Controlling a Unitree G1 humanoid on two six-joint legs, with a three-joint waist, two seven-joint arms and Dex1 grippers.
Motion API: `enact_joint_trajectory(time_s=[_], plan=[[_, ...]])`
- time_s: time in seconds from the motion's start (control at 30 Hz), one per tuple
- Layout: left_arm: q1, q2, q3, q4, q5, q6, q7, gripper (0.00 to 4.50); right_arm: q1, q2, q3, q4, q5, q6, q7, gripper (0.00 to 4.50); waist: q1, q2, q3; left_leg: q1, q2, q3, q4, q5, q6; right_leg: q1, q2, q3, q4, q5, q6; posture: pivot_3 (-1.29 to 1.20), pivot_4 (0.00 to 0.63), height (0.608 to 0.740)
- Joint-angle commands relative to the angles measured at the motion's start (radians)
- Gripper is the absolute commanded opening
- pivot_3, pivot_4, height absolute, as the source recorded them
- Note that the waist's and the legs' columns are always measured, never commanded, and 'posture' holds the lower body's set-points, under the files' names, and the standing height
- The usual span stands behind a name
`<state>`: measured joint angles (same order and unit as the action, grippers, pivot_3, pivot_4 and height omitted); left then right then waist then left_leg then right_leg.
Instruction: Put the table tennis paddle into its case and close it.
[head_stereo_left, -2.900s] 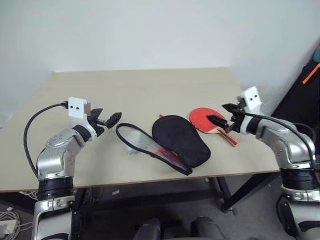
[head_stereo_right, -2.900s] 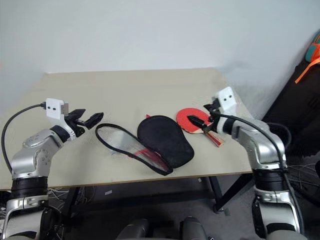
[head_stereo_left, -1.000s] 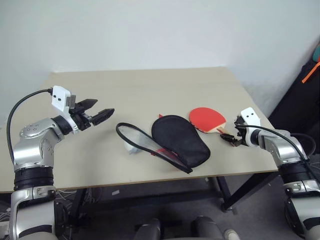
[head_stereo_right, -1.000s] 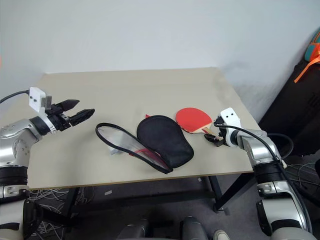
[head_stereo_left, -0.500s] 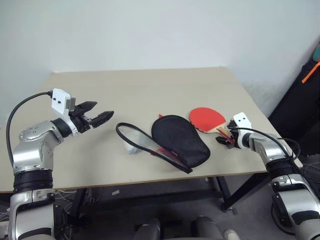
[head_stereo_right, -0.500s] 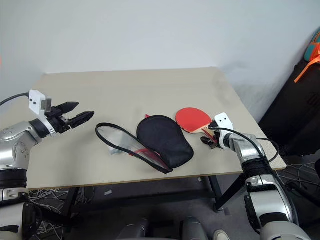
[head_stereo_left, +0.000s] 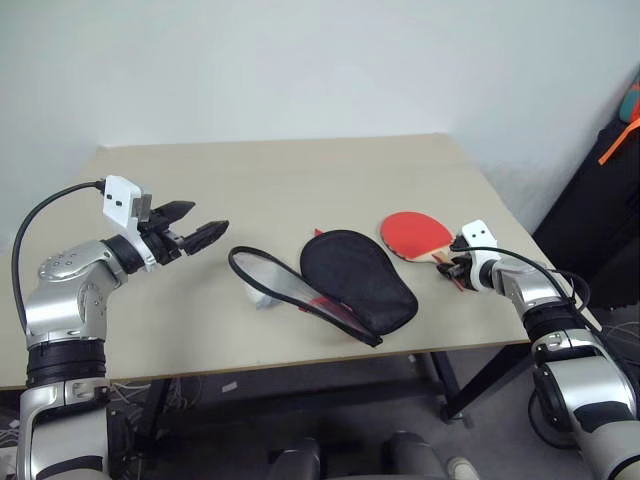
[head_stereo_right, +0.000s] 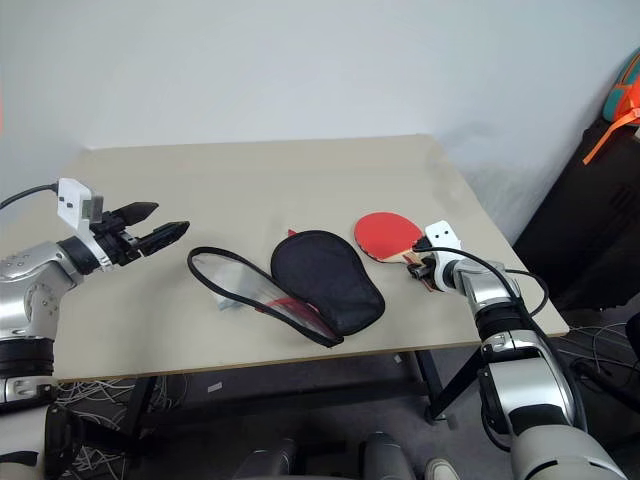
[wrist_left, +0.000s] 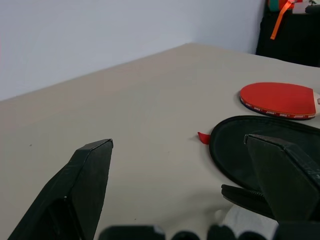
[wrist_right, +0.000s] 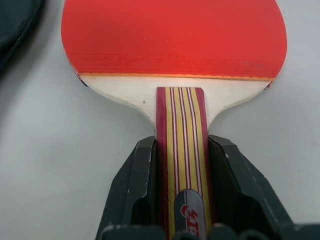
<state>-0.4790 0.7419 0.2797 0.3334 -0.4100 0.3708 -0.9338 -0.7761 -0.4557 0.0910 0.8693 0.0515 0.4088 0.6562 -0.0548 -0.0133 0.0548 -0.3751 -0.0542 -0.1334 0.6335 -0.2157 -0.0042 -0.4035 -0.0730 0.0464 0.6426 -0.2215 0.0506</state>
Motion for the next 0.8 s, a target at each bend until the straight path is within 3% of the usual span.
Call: enact_joint_trajectory(time_s=[0.03,0.23,0.53,0.8], plan=[[-0.009,0.005,0.025,-0.046,-0.02,-0.007,0.01,4.5,-0.04,0.002,-0.042,-0.032,0.014,-0.004,-0.012,1.12,0.0,0.0,0.0,0.0,0.0,0.0,0.0,0.0,0.0,0.0,0.0,0.0,0.0,0.0,0.0,0.0,0.0,0.739],[-0.012,0.001,0.023,-0.042,-0.019,-0.01,0.017,4.5,-0.032,0.014,-0.105,-0.19,0.061,0.102,-0.046,1.12,0.001,0.001,0.0,-0.001,0.0,0.001,0.0,0.0,0.0,-0.002,0.0,0.001,0.0,0.0,0.0,0.0,0.0,0.739],[-0.046,-0.017,-0.002,0.005,0.0,-0.03,0.014,4.5,0.152,0.171,-0.042,-0.872,0.136,0.506,-0.152,1.12,0.003,0.001,0.0,-0.001,0.003,0.001,-0.001,0.0,0.0,-0.004,0.003,0.002,0.002,0.001,-0.001,0.0,0.0,0.739],[-0.062,-0.023,-0.019,0.024,0.003,-0.036,0.007,4.5,0.266,0.28,0.032,-1.056,0.138,0.652,-0.261,1.12,0.008,0.001,0.0,-0.002,0.002,0.001,0.0,0.0,0.0,-0.004,0.002,0.002,0.001,0.0,-0.001,0.0,0.0,0.739]])
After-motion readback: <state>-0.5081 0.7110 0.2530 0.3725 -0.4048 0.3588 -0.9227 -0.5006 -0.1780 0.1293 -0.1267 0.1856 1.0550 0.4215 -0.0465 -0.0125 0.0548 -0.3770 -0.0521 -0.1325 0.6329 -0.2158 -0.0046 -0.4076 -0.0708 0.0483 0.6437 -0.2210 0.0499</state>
